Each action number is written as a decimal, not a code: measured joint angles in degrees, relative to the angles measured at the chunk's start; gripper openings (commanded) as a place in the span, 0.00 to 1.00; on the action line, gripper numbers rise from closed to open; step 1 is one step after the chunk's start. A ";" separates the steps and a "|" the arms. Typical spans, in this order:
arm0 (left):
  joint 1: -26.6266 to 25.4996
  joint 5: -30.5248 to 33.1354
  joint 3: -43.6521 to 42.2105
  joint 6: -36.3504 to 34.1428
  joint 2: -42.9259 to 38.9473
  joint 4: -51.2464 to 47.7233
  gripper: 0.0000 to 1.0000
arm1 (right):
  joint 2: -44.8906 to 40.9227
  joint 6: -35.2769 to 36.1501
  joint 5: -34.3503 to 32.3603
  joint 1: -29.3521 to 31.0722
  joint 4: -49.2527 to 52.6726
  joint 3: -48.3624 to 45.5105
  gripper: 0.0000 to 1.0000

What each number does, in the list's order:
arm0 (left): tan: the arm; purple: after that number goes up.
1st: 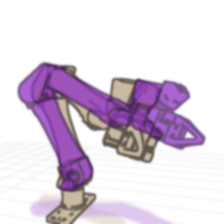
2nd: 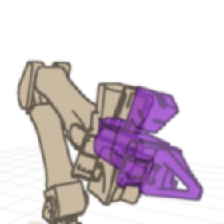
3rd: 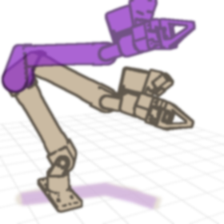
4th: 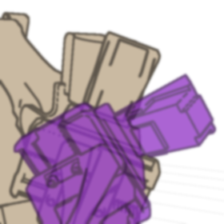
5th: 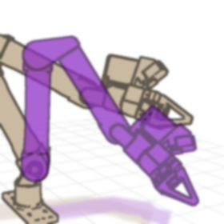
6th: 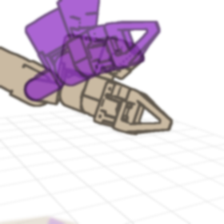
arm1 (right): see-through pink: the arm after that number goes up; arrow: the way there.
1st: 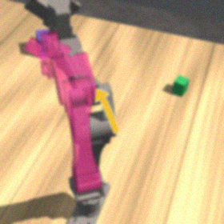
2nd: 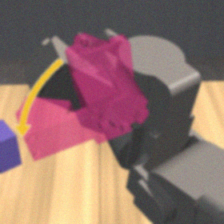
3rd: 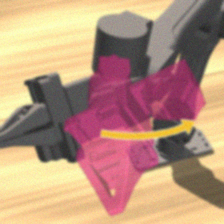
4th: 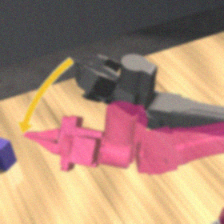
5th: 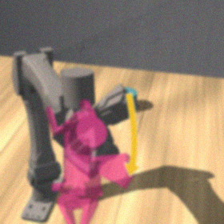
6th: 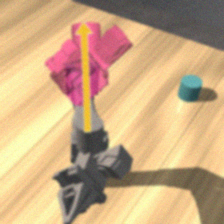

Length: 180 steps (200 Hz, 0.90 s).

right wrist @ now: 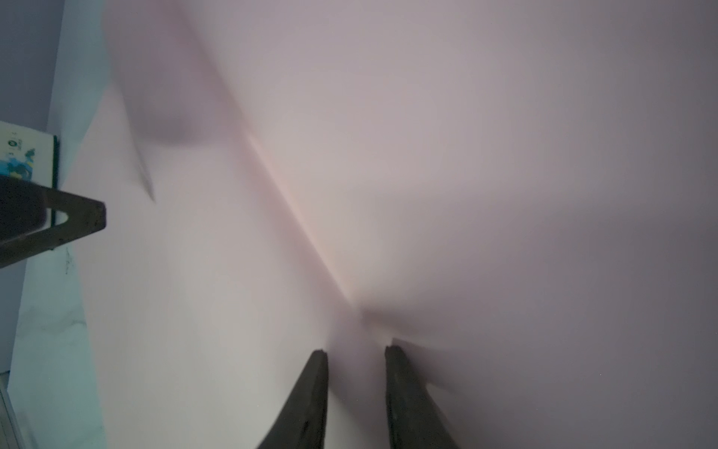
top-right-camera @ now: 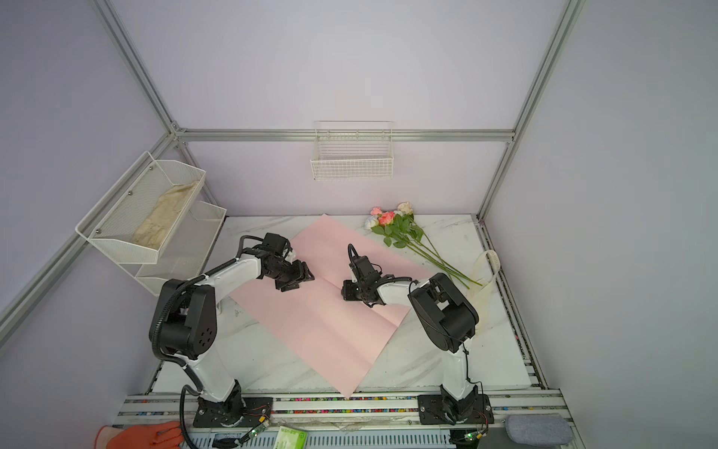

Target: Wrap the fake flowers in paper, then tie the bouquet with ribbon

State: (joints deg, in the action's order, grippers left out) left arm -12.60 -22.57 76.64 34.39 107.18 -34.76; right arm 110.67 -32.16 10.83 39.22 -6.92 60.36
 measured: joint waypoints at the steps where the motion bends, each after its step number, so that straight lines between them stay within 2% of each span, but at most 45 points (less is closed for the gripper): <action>1: 0.00 -0.07 0.17 0.00 0.17 0.02 0.68 | -0.04 -0.17 -0.07 0.02 -0.15 -0.11 0.30; 57: -0.28 -3.04 10.03 1.27 13.14 0.94 0.63 | -0.74 -11.13 -3.72 0.70 -6.36 -3.28 0.28; 88: -0.20 -3.43 12.31 2.10 14.91 0.24 0.61 | -1.14 -13.84 -3.41 0.63 -9.53 -4.92 0.32; 115: -0.20 -3.41 12.55 2.08 15.17 -0.04 0.61 | -2.01 -13.53 -1.64 -0.90 -7.69 -4.61 0.37; 128: -0.20 -3.43 13.20 2.03 15.54 -0.59 0.60 | -3.08 -12.61 -0.09 -4.50 -5.68 -4.61 0.42; 149: -0.22 -4.17 14.91 1.97 16.74 -1.11 0.60 | -3.93 -8.11 2.56 -15.19 -1.95 -2.43 0.45; 180: -0.22 -5.16 17.11 1.81 18.21 -1.75 0.61 | -2.21 2.60 1.84 -30.51 6.80 9.64 0.45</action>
State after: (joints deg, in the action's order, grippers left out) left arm -12.82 -27.73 93.76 36.21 125.38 -36.51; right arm 108.47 -29.56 12.67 8.71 -0.12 70.00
